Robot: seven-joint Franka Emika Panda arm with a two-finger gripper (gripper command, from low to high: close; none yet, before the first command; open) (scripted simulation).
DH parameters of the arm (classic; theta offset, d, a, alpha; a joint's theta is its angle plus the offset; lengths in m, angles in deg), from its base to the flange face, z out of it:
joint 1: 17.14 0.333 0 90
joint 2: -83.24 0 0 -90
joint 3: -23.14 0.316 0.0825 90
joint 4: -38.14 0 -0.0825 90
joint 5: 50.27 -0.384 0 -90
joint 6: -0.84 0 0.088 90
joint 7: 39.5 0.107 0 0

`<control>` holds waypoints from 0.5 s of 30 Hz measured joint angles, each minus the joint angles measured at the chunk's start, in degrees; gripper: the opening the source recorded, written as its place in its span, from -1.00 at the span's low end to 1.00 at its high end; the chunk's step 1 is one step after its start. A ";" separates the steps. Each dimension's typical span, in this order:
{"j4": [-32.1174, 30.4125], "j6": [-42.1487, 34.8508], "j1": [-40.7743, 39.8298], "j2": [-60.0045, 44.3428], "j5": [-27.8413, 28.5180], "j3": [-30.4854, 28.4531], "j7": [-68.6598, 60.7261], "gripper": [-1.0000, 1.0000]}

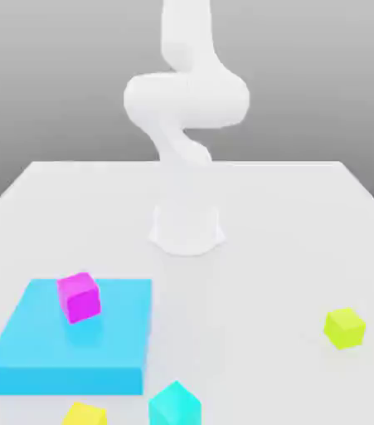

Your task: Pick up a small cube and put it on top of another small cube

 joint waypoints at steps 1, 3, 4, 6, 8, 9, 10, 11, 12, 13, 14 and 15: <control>0.06 0.66 -0.13 -2.26 -0.08 -0.32 -0.02 0.00; 0.17 1.91 -0.36 -6.54 -0.25 -0.96 -0.09 0.00; 0.23 2.53 -0.48 -8.64 -0.34 -1.27 -0.13 0.00; 0.34 3.74 -0.71 -12.80 -0.56 -1.92 -0.23 0.00; 0.44 4.96 -0.95 -16.96 -0.83 -2.57 -0.37 0.00; 0.50 5.55 -1.13 -19.03 -1.00 -2.84 -0.45 0.00; 0.56 6.14 -1.25 -21.11 -1.20 -3.17 -0.57 0.00; 0.61 6.76 -1.39 -23.18 -1.37 -3.47 -0.67 0.00; 0.67 7.38 -1.54 -25.26 -1.57 -3.77 -0.79 0.00; 0.72 7.98 -1.70 -27.34 -1.79 -4.07 -0.90 0.00; 0.77 8.59 -1.87 -29.42 -2.01 -4.35 -1.04 0.00; 0.83 9.20 -2.04 -31.50 -2.24 -4.62 -1.18 0.00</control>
